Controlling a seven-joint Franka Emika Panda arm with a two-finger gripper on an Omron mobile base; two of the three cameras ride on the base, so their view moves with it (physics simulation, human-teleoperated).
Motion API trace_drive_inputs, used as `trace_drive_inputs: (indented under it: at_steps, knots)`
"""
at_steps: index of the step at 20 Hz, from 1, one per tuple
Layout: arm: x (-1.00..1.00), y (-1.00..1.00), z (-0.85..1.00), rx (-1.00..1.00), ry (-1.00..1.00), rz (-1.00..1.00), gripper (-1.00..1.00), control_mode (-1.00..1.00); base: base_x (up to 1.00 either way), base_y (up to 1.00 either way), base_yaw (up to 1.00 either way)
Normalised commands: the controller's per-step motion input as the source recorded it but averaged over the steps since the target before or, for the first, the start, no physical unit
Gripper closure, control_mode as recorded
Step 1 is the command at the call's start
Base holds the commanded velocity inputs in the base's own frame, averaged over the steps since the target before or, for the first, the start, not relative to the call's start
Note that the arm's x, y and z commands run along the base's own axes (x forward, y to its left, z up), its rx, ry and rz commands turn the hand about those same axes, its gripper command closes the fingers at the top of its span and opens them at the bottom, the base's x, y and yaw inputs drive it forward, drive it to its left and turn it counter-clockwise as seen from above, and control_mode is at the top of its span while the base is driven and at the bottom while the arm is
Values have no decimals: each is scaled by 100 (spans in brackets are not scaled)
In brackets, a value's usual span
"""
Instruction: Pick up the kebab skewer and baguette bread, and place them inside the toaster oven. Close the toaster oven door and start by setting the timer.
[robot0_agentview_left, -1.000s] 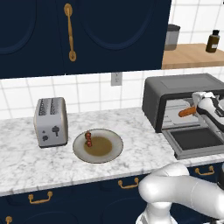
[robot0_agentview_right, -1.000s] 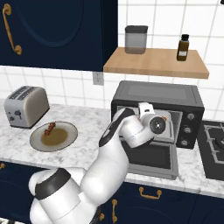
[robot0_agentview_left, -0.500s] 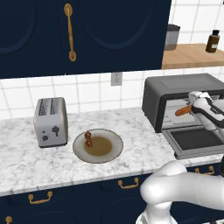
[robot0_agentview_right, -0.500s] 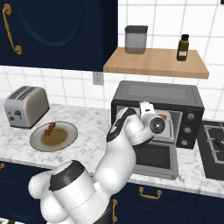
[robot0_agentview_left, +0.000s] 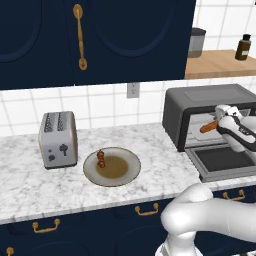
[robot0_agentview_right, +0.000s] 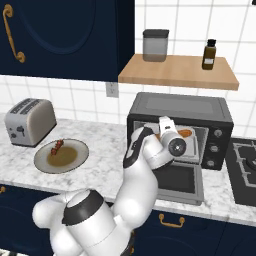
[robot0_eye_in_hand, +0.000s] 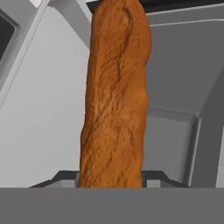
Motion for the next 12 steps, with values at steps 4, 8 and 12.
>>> trace_drive_inputs:
  at_steps: [4, 8, 12]
  knots:
    - [-9, 0, -15, 8, 4, -1, 100, -100, 0, 0, 0]
    - [-4, 0, -29, 8, 2, 0, 100, -100, 0, 0, 0]
    - [0, 0, -17, 6, 0, 0, 100, -100, 0, 0, 0]
